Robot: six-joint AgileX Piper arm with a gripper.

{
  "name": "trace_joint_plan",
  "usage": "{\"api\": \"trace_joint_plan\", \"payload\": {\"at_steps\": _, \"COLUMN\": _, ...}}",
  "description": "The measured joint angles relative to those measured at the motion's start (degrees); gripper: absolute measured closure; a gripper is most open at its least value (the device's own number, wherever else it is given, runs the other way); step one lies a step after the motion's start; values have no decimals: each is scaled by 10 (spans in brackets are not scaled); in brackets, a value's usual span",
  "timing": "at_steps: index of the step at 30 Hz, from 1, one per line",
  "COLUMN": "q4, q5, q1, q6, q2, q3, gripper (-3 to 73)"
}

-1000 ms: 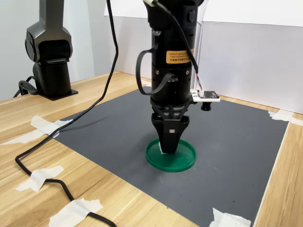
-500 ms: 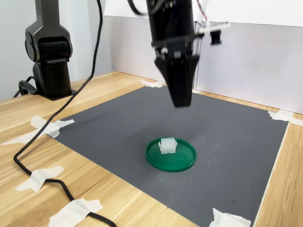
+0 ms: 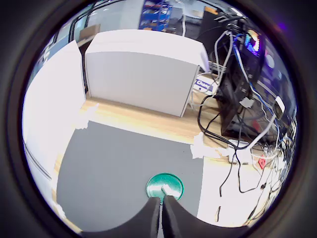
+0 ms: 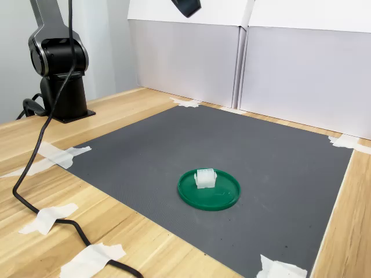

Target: Grasp a white terminal and put it on the green lid.

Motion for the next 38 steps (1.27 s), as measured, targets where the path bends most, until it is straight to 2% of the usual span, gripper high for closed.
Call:
{"api": "trace_joint_plan", "payload": {"at_steps": 7, "q4": 4, "q5": -91, "q1": 1, "q6": 107, "q2": -131, "q3": 133, "gripper": 709}}
{"api": "trace_joint_plan", "payload": {"at_steps": 10, "q4": 4, "q5": -101, "q1": 1, "q6": 129, "q2": -174, "q3": 185, "gripper": 711}}
{"api": "trace_joint_plan", "payload": {"at_steps": 16, "q4": 5, "q5": -99, "q1": 1, "q6": 136, "q2": -258, "q3": 258, "gripper": 711}}
{"api": "trace_joint_plan", "payload": {"at_steps": 22, "q4": 24, "q5": -98, "q1": 1, "q6": 137, "q2": -328, "q3": 334, "gripper": 711}}
{"api": "trace_joint_plan", "payload": {"at_steps": 29, "q4": 12, "q5": -91, "q1": 1, "q6": 137, "q2": -429, "q3": 420, "gripper": 711}}
{"api": "trace_joint_plan", "payload": {"at_steps": 38, "q4": 12, "q5": -89, "q1": 1, "q6": 137, "q2": -537, "q3": 464, "gripper": 711}}
